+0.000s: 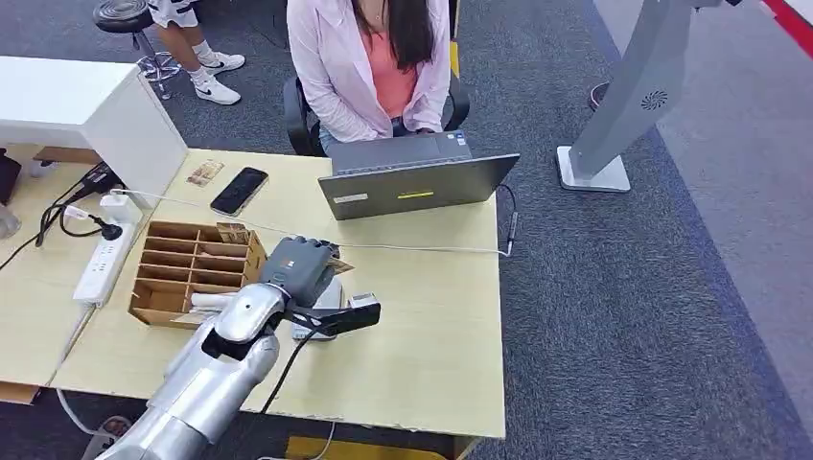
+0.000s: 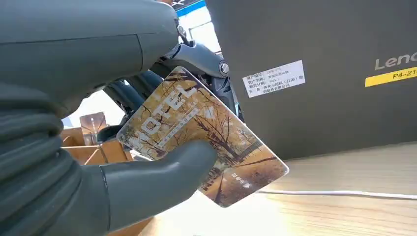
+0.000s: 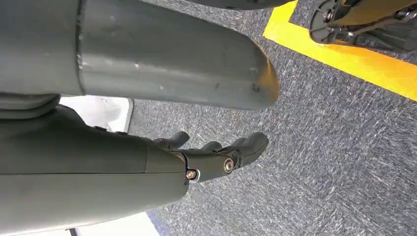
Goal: Pass the card to the sensor for recognition and then transmit it.
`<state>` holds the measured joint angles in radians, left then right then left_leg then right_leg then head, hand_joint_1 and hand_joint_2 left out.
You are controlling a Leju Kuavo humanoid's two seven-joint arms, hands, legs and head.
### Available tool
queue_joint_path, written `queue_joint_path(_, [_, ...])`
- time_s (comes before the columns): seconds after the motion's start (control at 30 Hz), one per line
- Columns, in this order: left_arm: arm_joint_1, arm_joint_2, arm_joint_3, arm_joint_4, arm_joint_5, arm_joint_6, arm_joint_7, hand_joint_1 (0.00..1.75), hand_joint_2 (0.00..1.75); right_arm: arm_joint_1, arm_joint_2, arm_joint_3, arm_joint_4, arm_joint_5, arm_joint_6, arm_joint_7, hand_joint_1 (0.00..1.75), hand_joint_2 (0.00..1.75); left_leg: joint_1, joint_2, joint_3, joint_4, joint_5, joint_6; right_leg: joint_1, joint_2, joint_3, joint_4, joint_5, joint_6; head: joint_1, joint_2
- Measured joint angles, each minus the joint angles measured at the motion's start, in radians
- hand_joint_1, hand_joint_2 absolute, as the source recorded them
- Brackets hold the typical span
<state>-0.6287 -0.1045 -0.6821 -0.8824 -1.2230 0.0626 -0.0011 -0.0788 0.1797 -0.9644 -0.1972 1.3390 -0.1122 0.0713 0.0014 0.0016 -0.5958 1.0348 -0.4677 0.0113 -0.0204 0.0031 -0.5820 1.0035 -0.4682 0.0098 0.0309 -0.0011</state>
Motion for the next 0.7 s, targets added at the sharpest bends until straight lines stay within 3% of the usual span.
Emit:
queue_joint_path(0.3, [0.0, 0.0, 0.0, 0.0, -0.003, -0.008, 0.006, 1.75, 1.75, 0.0, 0.0, 0.0, 0.0, 0.0, 0.0, 0.0, 0.0, 0.0, 0.0, 0.0, 0.0, 0.0, 0.0, 0.0, 0.0, 0.0, 0.0, 0.0, 0.0, 0.0, 0.0, 0.0])
queue_joint_path(0.33, [-0.005, 0.002, -0.003, 0.009, -0.017, -0.049, 0.026, 1.75, 1.75, 0.0, 0.0, 0.0, 0.0, 0.003, 0.0, 0.001, 0.0, 0.0, 0.0, 0.0, 0.0, 0.0, 0.0, 0.0, 0.0, 0.0, 0.0, 0.0, 0.0, 0.0, 0.0, 0.0])
queue_joint_path(0.4, [-0.028, 0.008, -0.033, 0.092, -0.03, -0.201, 0.043, 1.75, 1.75, -0.001, 0.0, 0.0, 0.0, 0.012, 0.0, 0.01, 0.0, 0.0, 0.0, 0.0, 0.001, 0.0, 0.0, 0.0, 0.0, 0.0, 0.0, 0.0, 0.0, 0.0, 0.0, 0.0])
queue_joint_path(0.43, [-0.028, 0.009, -0.045, 0.122, -0.03, -0.229, 0.04, 1.75, 1.75, -0.001, 0.0, 0.0, 0.0, 0.012, 0.0, 0.011, 0.0, 0.0, 0.0, 0.002, 0.001, 0.0, 0.0, 0.0, 0.0, 0.001, 0.0, 0.0, 0.0, 0.0, -0.001, 0.0])
queue_joint_path(0.7, [-0.102, 0.017, -0.105, 0.243, -0.03, -0.233, 0.037, 1.75, 1.75, -0.001, 0.003, 0.0, 0.0, 0.015, 0.0, 0.014, 0.0, 0.0, 0.0, 0.0, 0.005, -0.001, 0.0, 0.0, 0.0, -0.002, 0.006, 0.0, 0.0, 0.0, -0.002, 0.0])
